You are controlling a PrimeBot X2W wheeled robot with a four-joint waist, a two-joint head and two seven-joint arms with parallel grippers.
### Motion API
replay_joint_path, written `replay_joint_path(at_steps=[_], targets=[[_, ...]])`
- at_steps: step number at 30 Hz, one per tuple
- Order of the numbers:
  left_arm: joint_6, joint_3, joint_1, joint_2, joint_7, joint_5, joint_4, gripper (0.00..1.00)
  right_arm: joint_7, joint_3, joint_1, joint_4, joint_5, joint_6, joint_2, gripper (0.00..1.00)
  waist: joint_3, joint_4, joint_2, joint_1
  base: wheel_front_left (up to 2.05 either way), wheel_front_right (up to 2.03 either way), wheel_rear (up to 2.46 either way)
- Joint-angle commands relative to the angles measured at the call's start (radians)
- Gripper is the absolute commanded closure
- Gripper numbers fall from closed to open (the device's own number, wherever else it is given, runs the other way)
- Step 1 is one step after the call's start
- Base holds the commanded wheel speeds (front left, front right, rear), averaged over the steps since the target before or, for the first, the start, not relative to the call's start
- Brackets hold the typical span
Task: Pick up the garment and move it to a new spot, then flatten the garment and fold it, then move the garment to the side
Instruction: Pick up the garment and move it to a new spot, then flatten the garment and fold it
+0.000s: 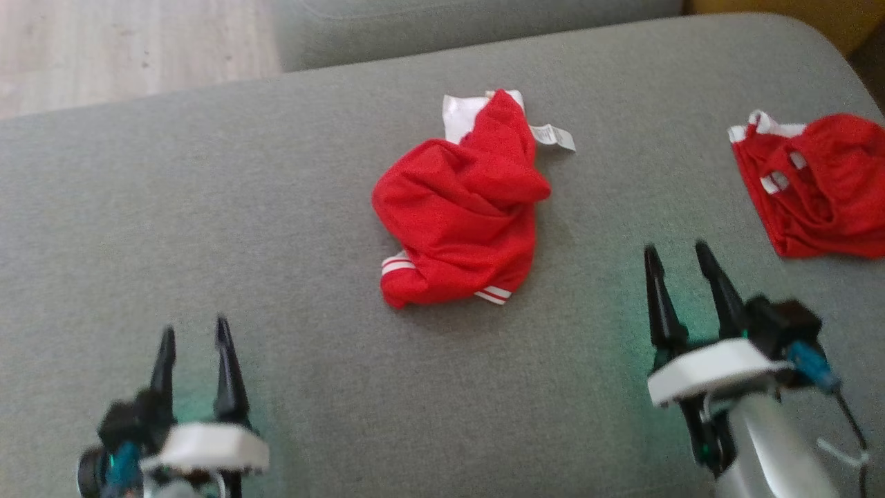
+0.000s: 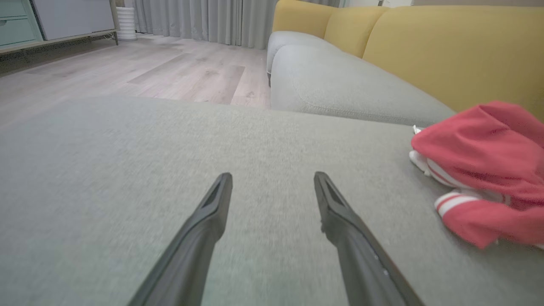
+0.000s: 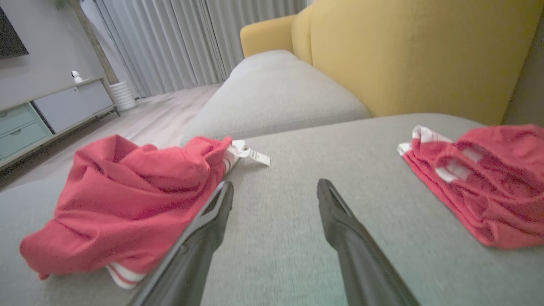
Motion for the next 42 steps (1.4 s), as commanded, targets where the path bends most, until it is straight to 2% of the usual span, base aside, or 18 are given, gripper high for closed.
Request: replay_joint_path(at_steps=[1, 5, 12, 18, 25, 34, 35, 36, 37, 42], targets=[[-0.008, 0.043, 0.001, 0.000, -0.009, 0.019, -0.041, 0.00, -0.002, 0.016, 0.003, -0.017, -0.005, -0.001, 0.008, 0.00, -0.023, 0.022, 0.0000, 0.0001, 0.00, 0.00, 0.00], [-0.041, 0.027, 0.072, -0.018, -0.009, 0.080, -0.028, 0.00, -0.002, 0.016, 0.031, 0.015, -0.012, -0.001, 0.007, 0.00, -0.039, 0.037, 0.0000, 0.0001, 0.00, 0.00, 0.00], [-0.059, -0.013, 0.084, -0.028, -0.009, 0.090, -0.010, 0.00, -0.002, 0.048, 0.034, 0.038, -0.013, -0.001, 0.001, 0.00, -0.034, 0.073, 0.0000, 0.0001, 0.00, 0.00, 0.00], [-0.053, -0.078, 0.052, -0.028, -0.009, 0.062, -0.009, 0.00, -0.002, 0.158, -0.003, 0.109, 0.018, -0.001, -0.006, 0.00, -0.006, 0.126, 0.0000, 0.0001, 0.00, 0.00, 0.00], [-0.042, -0.124, 0.033, -0.028, -0.009, 0.042, -0.001, 0.00, -0.002, 0.242, -0.067, 0.194, 0.066, -0.001, -0.010, 0.00, 0.028, 0.186, 0.0000, 0.0001, 0.00, 0.00, 0.00], [-0.029, -0.130, 0.017, -0.028, -0.009, 0.039, -0.001, 0.00, -0.002, 0.240, -0.125, 0.278, 0.096, -0.001, -0.009, 0.00, 0.060, 0.238, 0.0000, 0.0001, 0.00, 0.00, 0.00], [-0.028, -0.130, 0.016, -0.028, -0.009, 0.038, -0.002, 0.00, -0.002, 0.238, -0.128, 0.283, 0.101, -0.001, -0.008, 0.20, 0.062, 0.239, 0.0000, 0.0001, 0.00, 0.00, 0.00], [-0.027, -0.130, 0.015, -0.028, -0.009, 0.038, -0.003, 0.00, -0.002, 0.234, -0.130, 0.280, 0.107, -0.001, -0.007, 0.96, 0.064, 0.239, 0.0000, 0.0001, 0.00, 0.00, 0.00], [-0.026, -0.129, 0.014, -0.028, -0.009, 0.038, -0.004, 0.00, -0.002, 0.228, -0.131, 0.270, 0.113, -0.001, -0.006, 1.00, 0.065, 0.239, 0.0000, 0.0001, 0.00, 0.00, 0.00], [-0.021, -0.117, 0.019, -0.028, -0.009, 0.037, -0.010, 0.00, -0.002, 0.131, -0.130, 0.195, 0.141, -0.001, -0.022, 1.00, 0.047, 0.218, 0.0000, 0.0001, 0.00, 0.00, 0.00]])
